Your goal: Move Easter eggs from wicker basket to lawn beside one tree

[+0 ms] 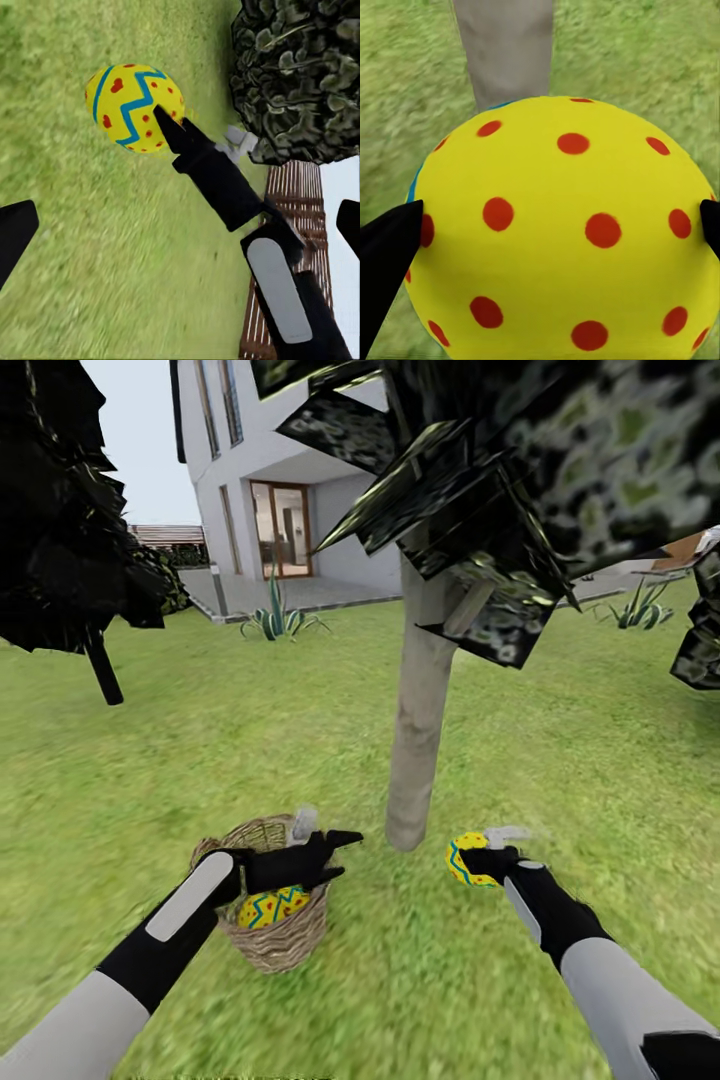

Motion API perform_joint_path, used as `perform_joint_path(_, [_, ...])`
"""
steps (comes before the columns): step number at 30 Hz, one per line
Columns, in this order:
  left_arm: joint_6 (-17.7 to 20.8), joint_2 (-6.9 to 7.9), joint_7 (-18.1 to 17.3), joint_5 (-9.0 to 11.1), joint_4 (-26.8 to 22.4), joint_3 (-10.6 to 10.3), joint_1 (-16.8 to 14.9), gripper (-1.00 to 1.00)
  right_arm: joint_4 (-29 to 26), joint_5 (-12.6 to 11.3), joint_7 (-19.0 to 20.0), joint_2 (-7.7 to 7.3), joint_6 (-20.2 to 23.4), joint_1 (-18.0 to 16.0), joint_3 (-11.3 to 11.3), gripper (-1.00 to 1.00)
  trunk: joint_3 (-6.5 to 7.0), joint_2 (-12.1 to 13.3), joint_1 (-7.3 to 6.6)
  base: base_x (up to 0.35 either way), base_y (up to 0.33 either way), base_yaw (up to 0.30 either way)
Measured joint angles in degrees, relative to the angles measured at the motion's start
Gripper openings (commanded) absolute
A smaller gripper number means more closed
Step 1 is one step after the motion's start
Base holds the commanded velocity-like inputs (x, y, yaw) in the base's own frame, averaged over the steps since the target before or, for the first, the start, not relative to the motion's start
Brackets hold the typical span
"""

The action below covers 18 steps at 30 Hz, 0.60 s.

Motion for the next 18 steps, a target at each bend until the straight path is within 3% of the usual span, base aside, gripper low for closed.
perform_joint_path(3, [-0.04, -1.30, -0.08, 0.13, -2.88, 1.47, 0.00, 1.00, 1.34, 0.26, -0.16, 1.06, -0.82, 0.02, 1.38, -1.00, -0.07, 0.00, 0.00, 0.000, 0.000, 0.295])
perform_joint_path(4, [-0.02, -2.67, -0.04, 0.14, -3.21, 1.67, 0.00, 1.00, 1.88, 0.30, -0.21, 1.30, -1.94, 0.00, 1.47, -1.00, -0.10, 0.00, 0.00, 0.000, 0.000, 0.295])
perform_joint_path(10, [-0.46, -6.76, 0.15, -0.17, -4.93, 1.30, 0.03, 1.00, 5.77, 0.40, -0.37, 1.80, -7.59, -0.01, 1.62, -1.00, -0.24, 0.00, -0.01, 0.075, -0.058, 0.295])
perform_joint_path(18, [-0.67, -7.13, 0.17, -0.12, -4.50, 1.28, 0.04, 1.00, 6.07, 0.28, -0.38, 2.46, -7.87, -0.03, 1.63, -1.00, -0.44, 0.00, -0.03, 0.245, -0.149, 0.288])
